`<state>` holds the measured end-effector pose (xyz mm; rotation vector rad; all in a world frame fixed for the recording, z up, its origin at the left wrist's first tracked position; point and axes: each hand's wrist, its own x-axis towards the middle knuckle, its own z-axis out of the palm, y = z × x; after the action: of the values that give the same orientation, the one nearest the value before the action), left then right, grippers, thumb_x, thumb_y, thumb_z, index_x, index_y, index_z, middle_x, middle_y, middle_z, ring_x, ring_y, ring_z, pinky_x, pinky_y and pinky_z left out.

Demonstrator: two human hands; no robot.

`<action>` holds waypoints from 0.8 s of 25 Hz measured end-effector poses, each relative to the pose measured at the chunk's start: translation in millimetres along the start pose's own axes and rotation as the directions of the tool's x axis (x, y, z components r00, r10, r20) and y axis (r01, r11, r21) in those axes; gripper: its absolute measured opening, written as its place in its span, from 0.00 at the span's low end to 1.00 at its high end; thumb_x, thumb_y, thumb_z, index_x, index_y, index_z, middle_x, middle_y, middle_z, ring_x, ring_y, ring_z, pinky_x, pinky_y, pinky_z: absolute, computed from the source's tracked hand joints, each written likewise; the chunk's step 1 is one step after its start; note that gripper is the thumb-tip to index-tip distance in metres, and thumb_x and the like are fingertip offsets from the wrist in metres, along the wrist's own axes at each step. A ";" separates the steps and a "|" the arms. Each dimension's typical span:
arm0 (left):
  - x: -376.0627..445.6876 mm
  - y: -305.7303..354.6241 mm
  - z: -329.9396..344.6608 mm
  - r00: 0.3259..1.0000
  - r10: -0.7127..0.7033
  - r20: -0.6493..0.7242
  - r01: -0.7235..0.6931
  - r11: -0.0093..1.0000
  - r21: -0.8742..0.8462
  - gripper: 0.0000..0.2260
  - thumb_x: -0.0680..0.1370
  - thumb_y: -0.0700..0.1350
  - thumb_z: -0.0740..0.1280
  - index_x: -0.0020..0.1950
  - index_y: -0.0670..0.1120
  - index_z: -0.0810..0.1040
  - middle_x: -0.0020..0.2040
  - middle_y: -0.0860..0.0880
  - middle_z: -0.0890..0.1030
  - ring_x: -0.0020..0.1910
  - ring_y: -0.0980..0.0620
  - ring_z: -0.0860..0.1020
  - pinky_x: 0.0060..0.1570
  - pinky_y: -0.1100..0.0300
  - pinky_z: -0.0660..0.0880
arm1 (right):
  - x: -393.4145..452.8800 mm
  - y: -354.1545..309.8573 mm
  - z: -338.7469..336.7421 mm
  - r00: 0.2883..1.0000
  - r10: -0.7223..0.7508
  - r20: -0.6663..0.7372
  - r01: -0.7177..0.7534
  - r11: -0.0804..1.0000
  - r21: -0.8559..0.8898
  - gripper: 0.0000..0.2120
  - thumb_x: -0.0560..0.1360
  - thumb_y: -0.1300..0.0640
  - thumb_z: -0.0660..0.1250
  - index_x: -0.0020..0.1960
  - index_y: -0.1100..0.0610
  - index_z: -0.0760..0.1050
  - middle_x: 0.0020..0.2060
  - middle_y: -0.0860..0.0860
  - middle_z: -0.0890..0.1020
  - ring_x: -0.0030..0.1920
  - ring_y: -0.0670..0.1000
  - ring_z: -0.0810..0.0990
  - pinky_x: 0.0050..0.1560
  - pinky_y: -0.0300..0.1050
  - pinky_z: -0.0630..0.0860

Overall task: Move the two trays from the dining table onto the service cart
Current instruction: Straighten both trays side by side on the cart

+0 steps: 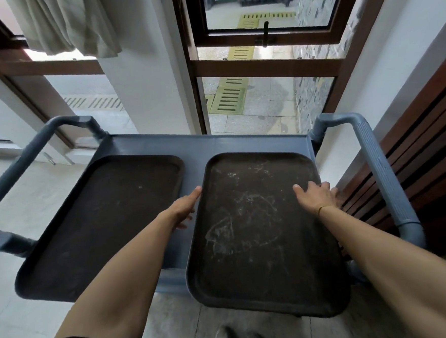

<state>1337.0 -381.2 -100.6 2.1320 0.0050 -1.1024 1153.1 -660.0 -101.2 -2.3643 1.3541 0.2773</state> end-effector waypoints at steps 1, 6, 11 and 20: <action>-4.5 -2.7 -2.8 0.998 0.044 -0.041 -0.044 0.999 0.008 0.33 0.79 0.68 0.53 0.72 0.44 0.69 0.65 0.43 0.75 0.60 0.44 0.74 0.57 0.47 0.72 | -2.6 -7.5 0.3 0.998 -0.062 0.004 0.062 0.998 0.001 0.29 0.80 0.38 0.52 0.73 0.55 0.65 0.72 0.61 0.63 0.71 0.65 0.59 0.67 0.64 0.62; -43.5 -35.2 -32.3 0.943 0.222 -0.246 -0.218 0.975 0.047 0.29 0.81 0.63 0.56 0.74 0.44 0.70 0.73 0.44 0.71 0.71 0.45 0.69 0.69 0.52 0.63 | -24.5 -56.6 13.6 0.939 -0.338 0.067 0.336 0.941 0.028 0.31 0.79 0.36 0.52 0.77 0.52 0.59 0.75 0.58 0.62 0.73 0.61 0.59 0.68 0.65 0.60; -91.3 -89.2 -62.7 0.868 0.235 -0.438 -0.215 0.972 0.095 0.26 0.81 0.63 0.57 0.72 0.48 0.72 0.71 0.45 0.74 0.69 0.45 0.71 0.64 0.54 0.65 | -59.3 -101.0 35.8 0.847 -0.514 0.133 0.509 0.858 0.068 0.32 0.79 0.35 0.53 0.77 0.50 0.58 0.77 0.55 0.60 0.76 0.58 0.55 0.70 0.66 0.58; -163.6 -182.6 -102.5 0.764 0.166 -0.624 -0.181 0.983 0.040 0.30 0.79 0.64 0.61 0.74 0.46 0.70 0.72 0.45 0.73 0.68 0.47 0.73 0.60 0.57 0.67 | -126.6 -174.7 64.1 0.700 -0.682 0.213 0.694 0.720 0.022 0.33 0.78 0.33 0.50 0.77 0.50 0.57 0.77 0.53 0.60 0.76 0.57 0.55 0.68 0.67 0.59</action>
<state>1248.6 -134.7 -55.6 2.3281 0.1281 -0.2398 1240.2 -454.7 -70.8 -2.6076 0.2920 0.3246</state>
